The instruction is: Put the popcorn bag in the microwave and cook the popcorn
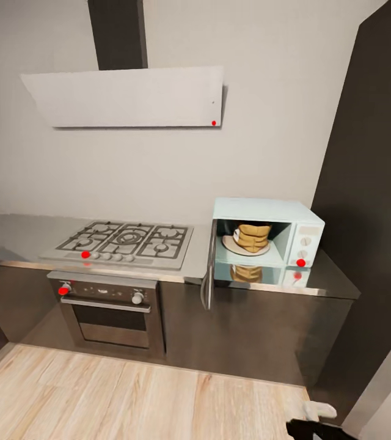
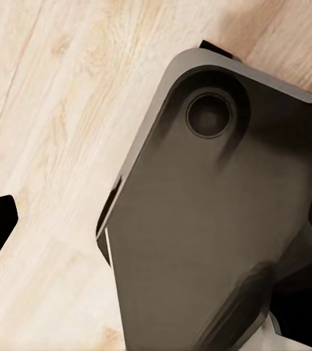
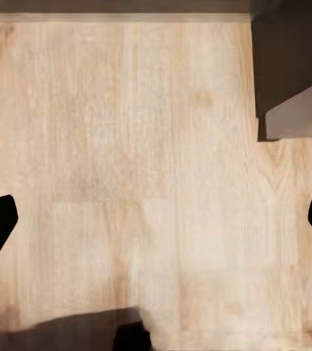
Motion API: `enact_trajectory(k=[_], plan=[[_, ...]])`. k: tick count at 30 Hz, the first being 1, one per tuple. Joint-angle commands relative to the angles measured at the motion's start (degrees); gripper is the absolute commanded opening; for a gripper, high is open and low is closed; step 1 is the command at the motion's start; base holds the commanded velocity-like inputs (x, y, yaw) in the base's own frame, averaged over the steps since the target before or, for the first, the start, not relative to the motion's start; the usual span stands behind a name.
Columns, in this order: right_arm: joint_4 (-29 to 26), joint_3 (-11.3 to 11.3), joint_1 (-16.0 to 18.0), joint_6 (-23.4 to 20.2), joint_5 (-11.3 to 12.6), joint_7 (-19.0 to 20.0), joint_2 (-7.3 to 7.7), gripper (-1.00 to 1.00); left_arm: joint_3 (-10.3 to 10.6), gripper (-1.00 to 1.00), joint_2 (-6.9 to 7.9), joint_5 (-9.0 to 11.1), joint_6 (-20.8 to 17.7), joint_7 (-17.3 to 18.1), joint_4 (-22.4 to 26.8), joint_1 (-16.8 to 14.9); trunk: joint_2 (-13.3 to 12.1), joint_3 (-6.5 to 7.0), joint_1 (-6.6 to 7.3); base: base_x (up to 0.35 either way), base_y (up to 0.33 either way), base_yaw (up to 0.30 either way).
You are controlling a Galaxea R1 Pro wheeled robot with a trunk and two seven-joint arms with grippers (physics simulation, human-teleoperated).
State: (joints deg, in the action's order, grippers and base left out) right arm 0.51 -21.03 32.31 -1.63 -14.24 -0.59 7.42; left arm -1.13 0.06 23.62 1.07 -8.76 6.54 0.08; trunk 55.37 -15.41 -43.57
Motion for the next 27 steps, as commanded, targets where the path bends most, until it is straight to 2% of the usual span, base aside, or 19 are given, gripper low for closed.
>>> enact_trajectory(k=[1, 3, 6, 15, 17, 27], plan=[[0.6, -0.4, -3.4, 0.4, -0.6, -0.1, -0.14, 1.00, -0.1, 1.00, 0.01, 0.0, 0.1, -0.1, 0.0, 0.0, 0.0, -0.05, -0.01, 0.000, 0.000, 0.000], [1.1, -0.4, -9.5, 1.5, -0.5, -0.1, -0.51, 1.00, -0.1, 1.00, 0.03, 0.0, 0.1, -0.1, 0.2, 0.0, 0.0, -0.05, -0.01, 0.000, 0.000, 0.000], [1.3, -0.5, -14.6, 2.7, -0.2, 0.0, -0.73, 1.00, -0.2, 1.00, 0.03, -0.1, 0.1, -0.1, 0.4, 0.0, 0.0, -0.05, -0.01, 0.000, 0.000, 0.000], [1.3, -0.5, -19.9, 6.3, 0.3, 0.1, -1.27, 1.00, -0.1, 1.00, 0.03, -0.1, 0.1, -0.1, 0.4, 0.0, 0.0, -0.05, -0.01, 0.000, 0.000, 0.000], [1.3, -0.5, -20.4, 6.8, 0.3, 0.4, -1.82, 1.00, -0.1, 1.00, 0.03, -0.1, 0.1, -0.1, 0.4, 0.0, 0.0, -0.05, -0.01, 0.000, 0.000, 0.000], [1.4, -0.5, -20.9, 6.9, 0.3, 0.8, -1.98, 1.00, -0.1, 1.00, 0.03, -0.1, 0.1, -0.1, 0.4, 0.0, 0.0, -0.05, -0.01, 0.000, 0.000, 0.000]])
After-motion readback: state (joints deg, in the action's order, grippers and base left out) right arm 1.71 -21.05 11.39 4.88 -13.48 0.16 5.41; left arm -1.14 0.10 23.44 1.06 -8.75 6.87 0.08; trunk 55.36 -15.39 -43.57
